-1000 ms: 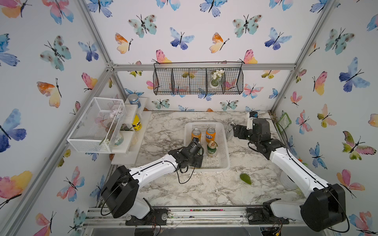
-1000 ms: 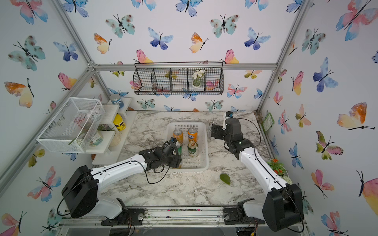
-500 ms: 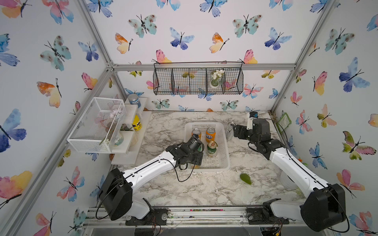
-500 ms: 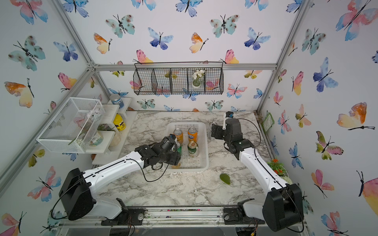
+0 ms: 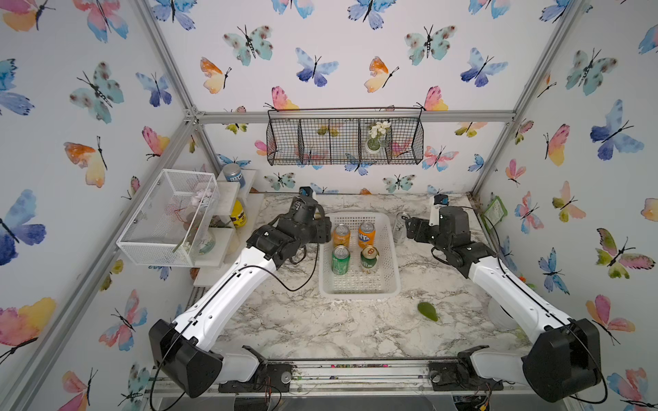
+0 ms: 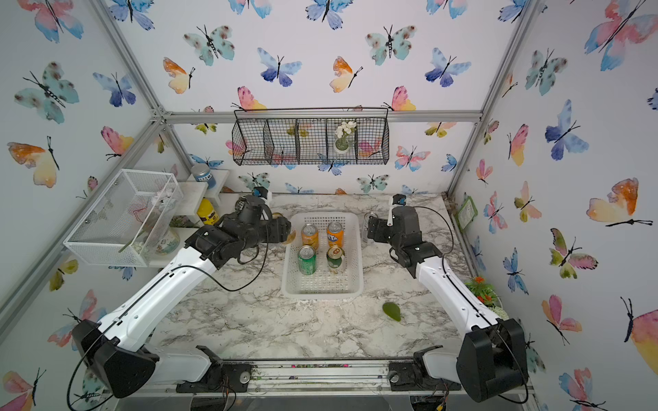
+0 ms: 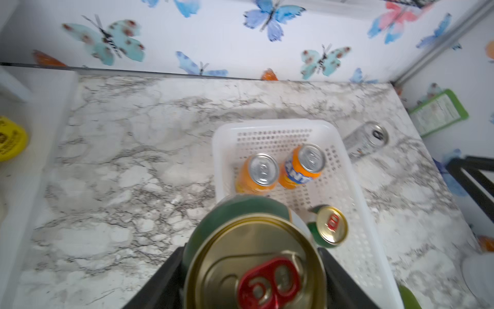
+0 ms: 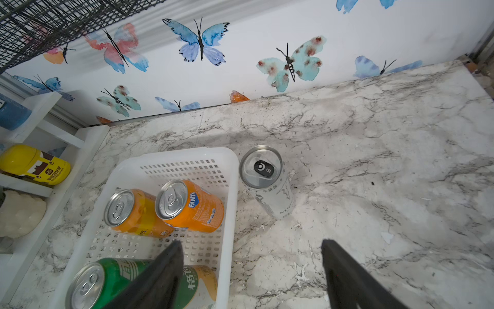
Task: Take out the drinks from the basket
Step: Place the drink at the center of the board.
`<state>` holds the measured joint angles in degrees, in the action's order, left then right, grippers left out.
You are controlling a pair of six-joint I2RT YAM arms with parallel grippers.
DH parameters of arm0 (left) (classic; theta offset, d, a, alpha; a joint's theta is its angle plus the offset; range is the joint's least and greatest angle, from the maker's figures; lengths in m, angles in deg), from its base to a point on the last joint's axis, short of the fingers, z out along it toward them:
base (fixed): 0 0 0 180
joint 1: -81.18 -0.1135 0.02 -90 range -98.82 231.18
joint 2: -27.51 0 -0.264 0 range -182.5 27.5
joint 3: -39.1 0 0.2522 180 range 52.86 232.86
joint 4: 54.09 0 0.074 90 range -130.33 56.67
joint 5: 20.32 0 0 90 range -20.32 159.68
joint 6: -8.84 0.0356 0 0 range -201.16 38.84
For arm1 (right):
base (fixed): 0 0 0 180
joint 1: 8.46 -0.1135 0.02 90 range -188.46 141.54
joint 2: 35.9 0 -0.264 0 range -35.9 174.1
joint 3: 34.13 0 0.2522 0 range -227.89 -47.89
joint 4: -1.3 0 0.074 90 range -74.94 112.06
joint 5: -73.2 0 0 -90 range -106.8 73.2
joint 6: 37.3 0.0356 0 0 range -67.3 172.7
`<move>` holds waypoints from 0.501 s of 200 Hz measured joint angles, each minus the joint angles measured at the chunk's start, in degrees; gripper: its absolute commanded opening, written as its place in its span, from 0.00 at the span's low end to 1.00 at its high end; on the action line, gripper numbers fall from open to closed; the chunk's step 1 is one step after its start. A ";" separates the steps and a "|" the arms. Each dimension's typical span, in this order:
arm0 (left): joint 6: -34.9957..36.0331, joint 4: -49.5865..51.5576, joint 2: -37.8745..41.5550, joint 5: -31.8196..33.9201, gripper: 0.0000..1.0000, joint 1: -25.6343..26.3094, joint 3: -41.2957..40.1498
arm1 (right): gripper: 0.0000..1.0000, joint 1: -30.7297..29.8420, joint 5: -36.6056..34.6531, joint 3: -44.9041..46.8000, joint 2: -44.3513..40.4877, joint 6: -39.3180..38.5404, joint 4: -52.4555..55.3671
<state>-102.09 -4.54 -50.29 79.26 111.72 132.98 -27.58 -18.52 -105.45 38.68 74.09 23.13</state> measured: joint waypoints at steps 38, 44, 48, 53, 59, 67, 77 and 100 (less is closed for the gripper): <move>0.33 -3.17 -6.64 0.68 0.61 -7.89 0.02 | 0.84 0.00 -0.02 0.00 0.00 0.00 0.00; 0.35 -3.80 -7.85 0.70 0.61 -8.35 0.04 | 0.84 0.00 -0.02 0.00 0.00 0.00 0.00; 0.35 -4.28 -9.25 0.76 0.61 -8.76 0.09 | 0.84 0.00 0.00 0.00 0.00 0.00 0.00; 0.35 -4.70 -10.64 0.76 0.60 -9.11 0.22 | 0.84 0.00 -0.02 0.00 0.00 0.00 0.00; 0.35 -4.92 -12.68 0.85 0.60 -9.51 0.74 | 0.84 0.00 -0.02 0.00 0.00 0.00 -0.02; 0.33 -5.33 -15.13 0.83 0.60 -10.01 1.33 | 0.84 0.00 -0.02 0.00 0.00 0.00 -0.02; 0.24 -5.73 -18.23 0.72 0.60 -10.73 2.23 | 0.84 0.00 -0.04 0.02 0.00 0.00 -0.02; 0.09 -6.16 -23.65 0.59 0.60 -12.09 4.44 | 0.84 0.00 -0.09 0.11 0.00 0.00 -0.02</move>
<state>-102.00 -10.70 -73.94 79.85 99.63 137.41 -27.58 -18.60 -105.34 38.68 74.09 23.11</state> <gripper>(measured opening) 0.702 0.838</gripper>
